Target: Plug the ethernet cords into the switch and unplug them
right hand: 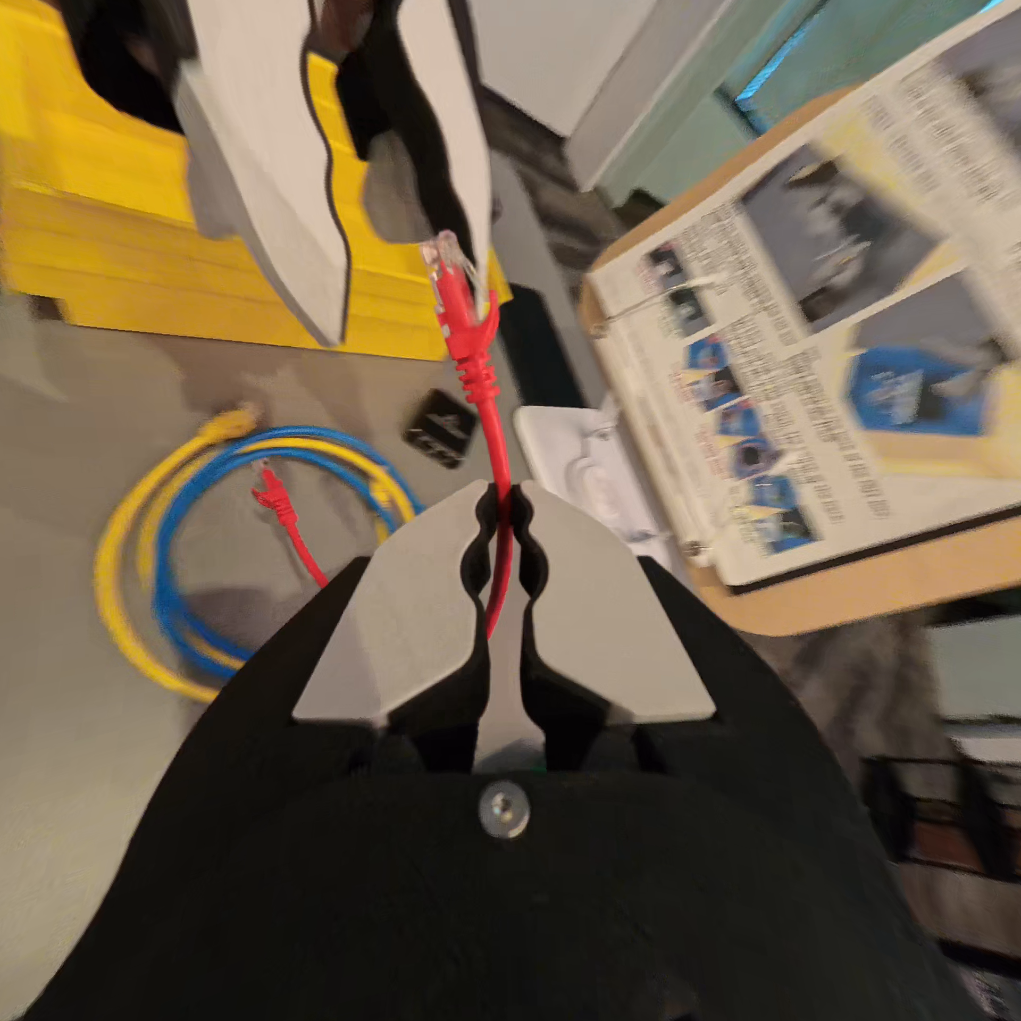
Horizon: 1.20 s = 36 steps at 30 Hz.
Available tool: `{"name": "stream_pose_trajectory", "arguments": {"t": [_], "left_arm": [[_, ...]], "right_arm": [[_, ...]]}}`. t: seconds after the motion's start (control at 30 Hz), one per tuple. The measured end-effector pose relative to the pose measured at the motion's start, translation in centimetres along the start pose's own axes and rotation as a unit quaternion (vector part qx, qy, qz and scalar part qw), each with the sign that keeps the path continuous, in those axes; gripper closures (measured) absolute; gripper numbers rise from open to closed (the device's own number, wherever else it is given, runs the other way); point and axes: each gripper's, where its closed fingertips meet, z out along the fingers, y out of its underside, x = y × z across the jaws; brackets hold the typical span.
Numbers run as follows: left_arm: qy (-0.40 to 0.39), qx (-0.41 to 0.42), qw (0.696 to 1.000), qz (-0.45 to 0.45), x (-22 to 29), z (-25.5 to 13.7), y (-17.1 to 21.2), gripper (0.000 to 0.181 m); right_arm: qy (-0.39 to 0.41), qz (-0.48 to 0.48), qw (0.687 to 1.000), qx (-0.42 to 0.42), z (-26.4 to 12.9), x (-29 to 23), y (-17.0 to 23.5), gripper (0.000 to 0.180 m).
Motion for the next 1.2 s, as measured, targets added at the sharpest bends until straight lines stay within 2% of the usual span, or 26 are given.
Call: {"name": "stream_pose_trajectory", "arguments": {"t": [0.03, 0.13, 0.27, 0.43, 0.5, 0.67, 0.73, 0.87, 1.03, 1.07, 1.13, 1.2], "left_arm": [[0.035, 0.032, 0.998, -0.031, 0.6, -0.5, -1.0, 0.123], [0.082, 0.078, 0.991, -0.072, 1.4, -1.9, -2.6, 0.128], [0.065, 0.089, 0.991, -0.072, 1.6, -2.5, -3.4, 0.126], [-0.002, 0.056, 0.996, -0.065, 0.3, -2.1, -2.4, 0.151], [0.015, 0.064, 0.996, -0.060, 0.7, -2.2, -2.5, 0.168], [0.023, 0.085, 0.995, -0.049, 0.9, -2.6, -3.1, 0.169], [0.012, 0.088, 0.995, -0.048, 0.6, -2.6, -3.2, 0.158], [0.024, 0.096, 0.994, -0.045, 0.8, -2.8, -3.4, 0.167], [0.028, 0.109, 0.993, -0.044, 0.9, -3.1, -3.7, 0.168], [0.025, 0.116, 0.992, -0.047, 0.8, -3.2, -3.9, 0.169], [0.005, 0.132, 0.990, -0.052, 0.0, -3.7, -4.2, 0.169], [-0.004, 0.150, 0.987, -0.059, -0.5, -4.4, -4.5, 0.169]], "right_arm": [[0.039, -0.026, 0.999, -0.006, -0.3, 0.7, -0.5, 0.174], [0.144, -0.098, 0.985, -0.016, -1.3, 2.3, -2.2, 0.173], [0.176, -0.145, 0.973, -0.034, -0.7, 1.8, -3.0, 0.174], [0.193, -0.162, 0.967, -0.018, -0.4, 1.3, -4.2, 0.174], [0.198, -0.168, 0.966, -0.015, -0.4, 1.1, -4.5, 0.174], [0.194, -0.166, 0.967, -0.003, -0.5, 1.0, -4.8, 0.173], [0.197, -0.168, 0.966, 0.002, -0.7, 1.0, -5.0, 0.174], [0.200, -0.174, 0.964, 0.004, -0.8, 1.0, -5.1, 0.173], [0.199, -0.157, 0.967, 0.012, -0.7, 1.1, -5.2, 0.173], [0.201, -0.149, 0.968, 0.020, -0.8, 1.2, -5.3, 0.171], [0.202, -0.124, 0.970, 0.058, -1.3, 1.3, -6.5, 0.157], [0.180, -0.090, 0.974, 0.105, -2.3, 0.7, -8.0, 0.154]]}}
